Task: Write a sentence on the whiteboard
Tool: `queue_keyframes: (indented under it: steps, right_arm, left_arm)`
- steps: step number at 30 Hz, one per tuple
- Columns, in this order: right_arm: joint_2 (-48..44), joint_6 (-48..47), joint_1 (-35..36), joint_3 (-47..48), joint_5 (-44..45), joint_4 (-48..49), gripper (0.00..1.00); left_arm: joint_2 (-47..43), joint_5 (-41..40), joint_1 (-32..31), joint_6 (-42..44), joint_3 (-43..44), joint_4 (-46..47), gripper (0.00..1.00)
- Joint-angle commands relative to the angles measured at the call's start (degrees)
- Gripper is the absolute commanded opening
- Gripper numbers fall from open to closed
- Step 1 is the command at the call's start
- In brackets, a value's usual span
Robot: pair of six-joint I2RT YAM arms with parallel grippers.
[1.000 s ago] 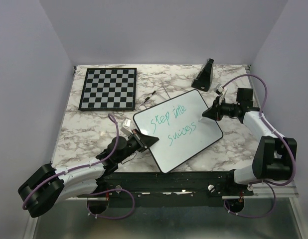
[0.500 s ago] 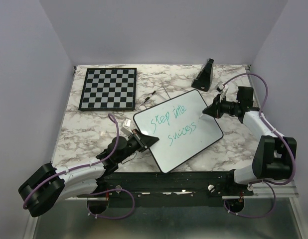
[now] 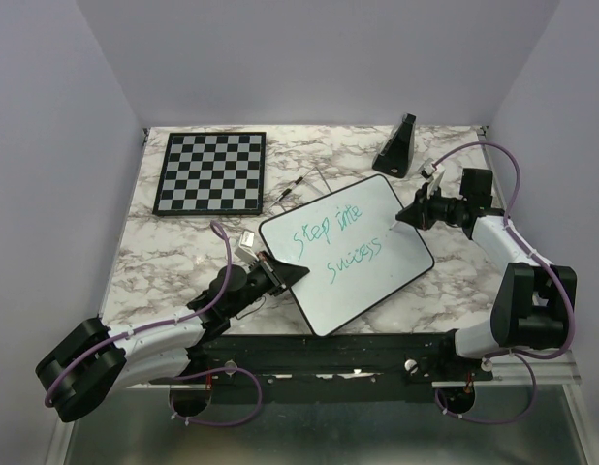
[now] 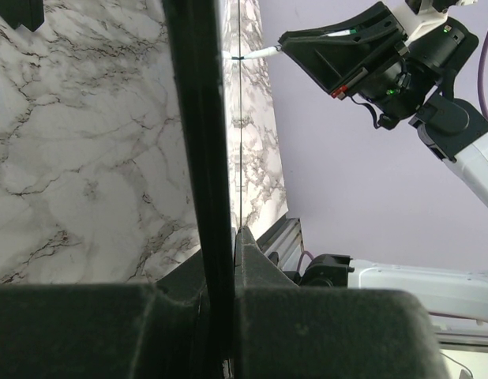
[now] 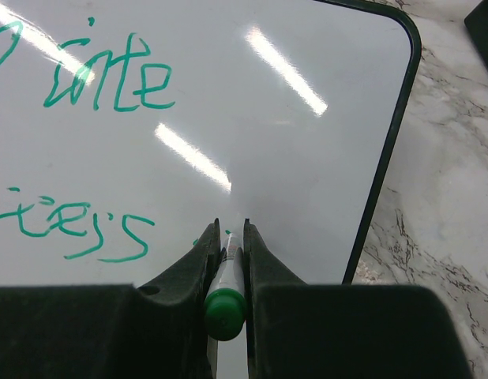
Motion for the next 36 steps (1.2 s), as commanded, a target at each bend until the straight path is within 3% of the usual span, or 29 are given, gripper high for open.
queue_keyframes:
  steps: [1, 20, 36]
  right_arm:
    - [-0.2, -2.7, 0.2, 0.2, 1.4, -2.5, 0.01]
    - [-2.7, -10.8, 0.2, -0.2, -3.0, -11.7, 0.01]
    - [-0.8, -8.1, 1.6, 1.8, -5.1, -10.4, 0.01]
  left_arm:
    - [-1.0, 0.3, 0.0, 2.9, 0.9, 3.1, 0.00]
    - [-0.2, 0.4, 0.0, 2.9, 0.8, 4.1, 0.00]
    - [0.6, 0.8, -0.1, 2.9, 1.1, 4.6, 0.00]
